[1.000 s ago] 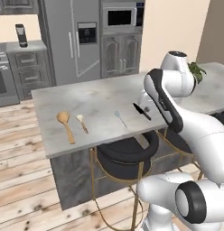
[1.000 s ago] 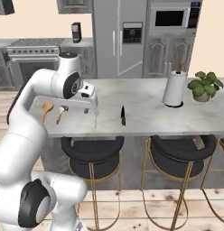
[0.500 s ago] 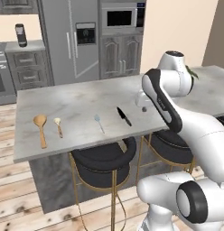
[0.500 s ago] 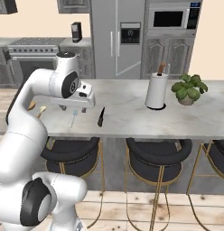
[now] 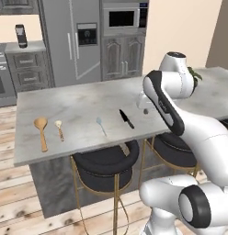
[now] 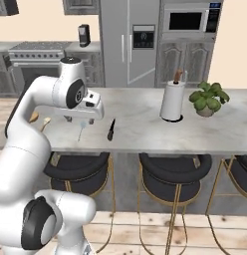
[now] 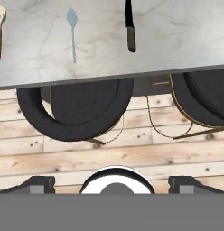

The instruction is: Pick up the metallic utensils from the counter and place them in the open drawer. Make sure not to pick up any wooden utensils.

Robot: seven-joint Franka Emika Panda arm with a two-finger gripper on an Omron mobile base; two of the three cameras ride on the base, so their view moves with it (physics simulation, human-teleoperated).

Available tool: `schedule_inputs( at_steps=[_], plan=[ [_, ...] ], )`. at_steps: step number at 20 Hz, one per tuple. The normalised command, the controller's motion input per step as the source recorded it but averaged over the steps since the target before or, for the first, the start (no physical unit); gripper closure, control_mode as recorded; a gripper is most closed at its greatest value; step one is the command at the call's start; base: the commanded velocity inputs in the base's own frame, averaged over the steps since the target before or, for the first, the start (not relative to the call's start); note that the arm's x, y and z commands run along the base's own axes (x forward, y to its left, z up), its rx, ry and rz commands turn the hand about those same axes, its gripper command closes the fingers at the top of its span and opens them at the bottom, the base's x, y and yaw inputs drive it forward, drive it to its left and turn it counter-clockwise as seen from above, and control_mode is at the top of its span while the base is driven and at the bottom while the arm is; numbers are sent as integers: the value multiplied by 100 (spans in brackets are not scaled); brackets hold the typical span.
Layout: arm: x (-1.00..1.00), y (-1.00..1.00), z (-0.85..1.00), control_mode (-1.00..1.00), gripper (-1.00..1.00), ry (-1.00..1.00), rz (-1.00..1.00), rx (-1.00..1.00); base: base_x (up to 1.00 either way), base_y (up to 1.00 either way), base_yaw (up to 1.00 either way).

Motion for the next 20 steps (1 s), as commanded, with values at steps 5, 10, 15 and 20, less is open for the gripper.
schedule_inputs(
  at_steps=[5,10,15,20],
  plan=[
    [0,0,0,100,-100,0,0,0,32,43,0],
    [0,0,0,100,-100,0,0,0,27,52,0],
    [0,0,0,100,-100,0,0,0,11,23,0],
    [0,0,0,100,-100,0,0,0,11,0,1]
  ],
)
